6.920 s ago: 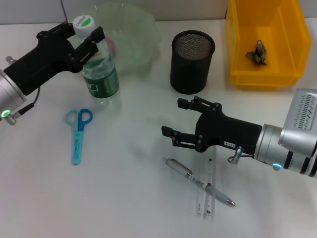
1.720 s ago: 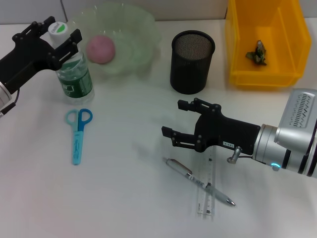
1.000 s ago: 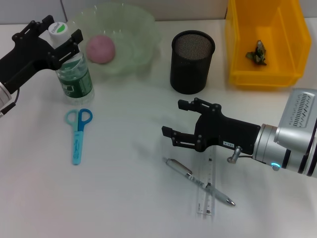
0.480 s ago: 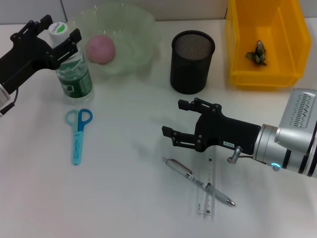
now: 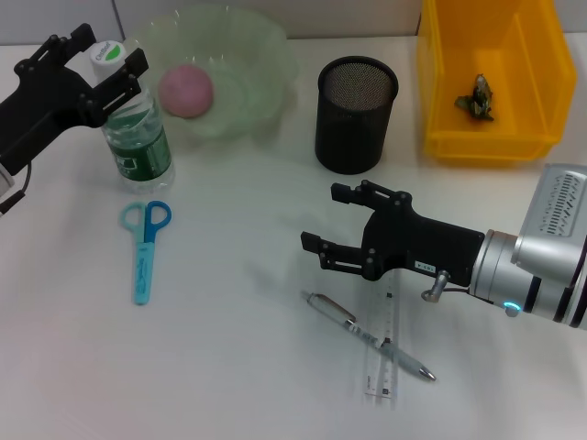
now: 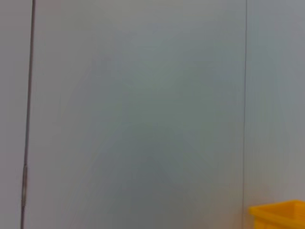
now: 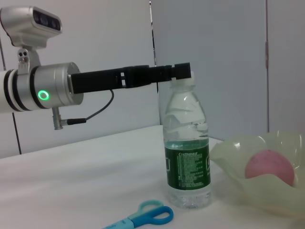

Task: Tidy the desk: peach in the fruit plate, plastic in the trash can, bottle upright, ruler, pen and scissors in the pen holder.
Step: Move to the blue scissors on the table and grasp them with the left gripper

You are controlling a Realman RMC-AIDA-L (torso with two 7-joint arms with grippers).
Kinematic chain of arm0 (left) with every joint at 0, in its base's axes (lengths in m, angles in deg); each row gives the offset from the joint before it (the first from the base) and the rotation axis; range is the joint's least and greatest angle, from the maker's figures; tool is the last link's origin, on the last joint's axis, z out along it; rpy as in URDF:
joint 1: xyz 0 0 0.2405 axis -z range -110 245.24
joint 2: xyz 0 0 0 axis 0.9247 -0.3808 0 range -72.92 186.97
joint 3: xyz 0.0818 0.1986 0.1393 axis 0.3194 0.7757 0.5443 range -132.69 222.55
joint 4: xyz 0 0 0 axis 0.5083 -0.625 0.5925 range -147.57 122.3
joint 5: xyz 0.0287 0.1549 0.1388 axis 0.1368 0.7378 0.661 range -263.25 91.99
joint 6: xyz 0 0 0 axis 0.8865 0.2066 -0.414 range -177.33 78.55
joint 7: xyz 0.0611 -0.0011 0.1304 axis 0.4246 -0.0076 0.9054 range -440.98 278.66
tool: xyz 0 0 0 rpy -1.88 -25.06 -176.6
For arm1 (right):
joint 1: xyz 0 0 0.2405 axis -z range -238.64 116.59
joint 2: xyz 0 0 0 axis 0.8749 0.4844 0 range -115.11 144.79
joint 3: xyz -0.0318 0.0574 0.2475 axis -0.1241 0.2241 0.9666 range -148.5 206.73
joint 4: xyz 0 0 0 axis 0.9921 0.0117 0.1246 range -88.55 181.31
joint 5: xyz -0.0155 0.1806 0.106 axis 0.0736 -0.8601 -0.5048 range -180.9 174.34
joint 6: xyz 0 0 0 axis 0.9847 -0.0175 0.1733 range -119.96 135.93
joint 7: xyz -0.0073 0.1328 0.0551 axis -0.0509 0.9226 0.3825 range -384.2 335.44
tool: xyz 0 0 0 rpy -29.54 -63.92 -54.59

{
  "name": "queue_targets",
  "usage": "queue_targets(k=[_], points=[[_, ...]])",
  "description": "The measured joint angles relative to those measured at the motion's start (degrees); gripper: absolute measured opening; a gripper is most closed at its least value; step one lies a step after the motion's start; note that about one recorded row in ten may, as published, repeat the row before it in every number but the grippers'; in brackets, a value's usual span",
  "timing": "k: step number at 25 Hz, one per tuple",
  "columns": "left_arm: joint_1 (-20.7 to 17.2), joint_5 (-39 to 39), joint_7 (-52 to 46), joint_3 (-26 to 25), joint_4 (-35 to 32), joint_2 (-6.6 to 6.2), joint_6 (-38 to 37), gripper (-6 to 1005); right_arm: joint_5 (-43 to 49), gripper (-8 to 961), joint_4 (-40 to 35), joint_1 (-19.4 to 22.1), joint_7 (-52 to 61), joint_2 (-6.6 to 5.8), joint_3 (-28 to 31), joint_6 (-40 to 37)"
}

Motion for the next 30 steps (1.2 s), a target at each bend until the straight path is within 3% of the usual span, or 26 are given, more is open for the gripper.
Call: queue_targets(k=[12,21,30], points=[[-4.62,0.56,-5.42,0.61,-3.56,-0.77,-9.9,800,0.0,817,0.0,-0.01,0.0,0.0,0.18,-0.15],[-6.88,6.8,-10.84,0.73,-3.66,-3.25,-18.69,798,-0.02,817,-0.25,0.06,1.24,-0.09,-0.02,-1.27],[-7.82,16.49,-10.69,0.73,-3.3,-2.41,-19.72,796,-0.02,818,-0.59,0.95,2.96,-0.56,-0.38,-4.34]])
